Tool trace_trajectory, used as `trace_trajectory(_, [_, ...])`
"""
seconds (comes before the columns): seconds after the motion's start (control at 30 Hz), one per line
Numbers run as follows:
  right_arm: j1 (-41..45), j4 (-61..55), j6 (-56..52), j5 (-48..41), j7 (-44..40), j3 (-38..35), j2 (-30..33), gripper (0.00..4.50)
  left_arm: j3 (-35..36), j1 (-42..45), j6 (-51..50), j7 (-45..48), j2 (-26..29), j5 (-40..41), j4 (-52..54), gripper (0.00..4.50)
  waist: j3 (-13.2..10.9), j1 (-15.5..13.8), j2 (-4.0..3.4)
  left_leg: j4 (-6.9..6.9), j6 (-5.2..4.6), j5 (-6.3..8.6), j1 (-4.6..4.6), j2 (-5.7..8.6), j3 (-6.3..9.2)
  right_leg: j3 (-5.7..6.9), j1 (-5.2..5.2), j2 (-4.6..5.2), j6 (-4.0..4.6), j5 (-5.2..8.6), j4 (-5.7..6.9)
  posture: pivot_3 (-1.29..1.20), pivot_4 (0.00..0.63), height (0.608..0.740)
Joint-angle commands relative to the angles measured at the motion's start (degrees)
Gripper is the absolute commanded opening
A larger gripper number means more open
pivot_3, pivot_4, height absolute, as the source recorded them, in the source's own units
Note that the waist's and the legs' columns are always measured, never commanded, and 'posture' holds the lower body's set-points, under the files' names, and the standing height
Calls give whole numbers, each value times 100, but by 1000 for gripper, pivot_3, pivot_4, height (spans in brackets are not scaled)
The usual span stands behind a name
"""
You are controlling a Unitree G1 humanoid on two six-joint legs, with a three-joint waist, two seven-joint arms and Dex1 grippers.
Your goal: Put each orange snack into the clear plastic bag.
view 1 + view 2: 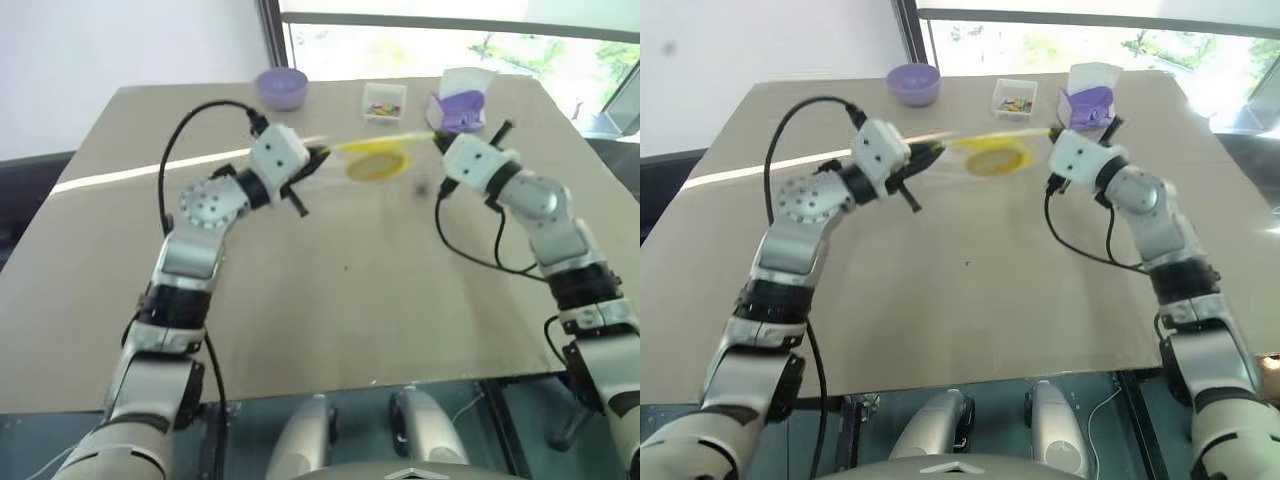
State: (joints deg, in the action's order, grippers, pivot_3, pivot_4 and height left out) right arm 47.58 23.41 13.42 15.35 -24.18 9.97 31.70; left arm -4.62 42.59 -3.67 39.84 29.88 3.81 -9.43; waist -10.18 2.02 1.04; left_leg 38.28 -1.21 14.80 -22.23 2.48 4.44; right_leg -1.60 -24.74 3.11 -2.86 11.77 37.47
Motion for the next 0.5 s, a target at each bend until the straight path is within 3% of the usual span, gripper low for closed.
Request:
trace_trajectory(0.03, [366, 307, 25, 92, 447, -438, 308, 48, 393, 730, 107, -455, -108, 4, -988, 0, -1, -11, 1, 0, 0, 0, 1, 0, -1, 0, 1, 0, 0, 0, -1, 0, 150, 740])
trace_trajectory(0.37, [534, 632, 56, -37, 13, -329, 516, 48, 415, 1593, 37, -96, -396, 454, -2089, 0, -1, 40, 1, -1, 16, -10, -73, 4, -6, -6, -61, 3, -2, -1, -20, 0, 150, 740])
trace_trajectory(0.5, [577, 860, -75, -136, -652, -134, 570, 48, 378, 1788, -209, 316, -517, 695, -2216, 0, -1, 30, 1, 0, 16, -10, -82, 6, -8, -6, -71, 2, -2, -1, -16, 0, 150, 740])
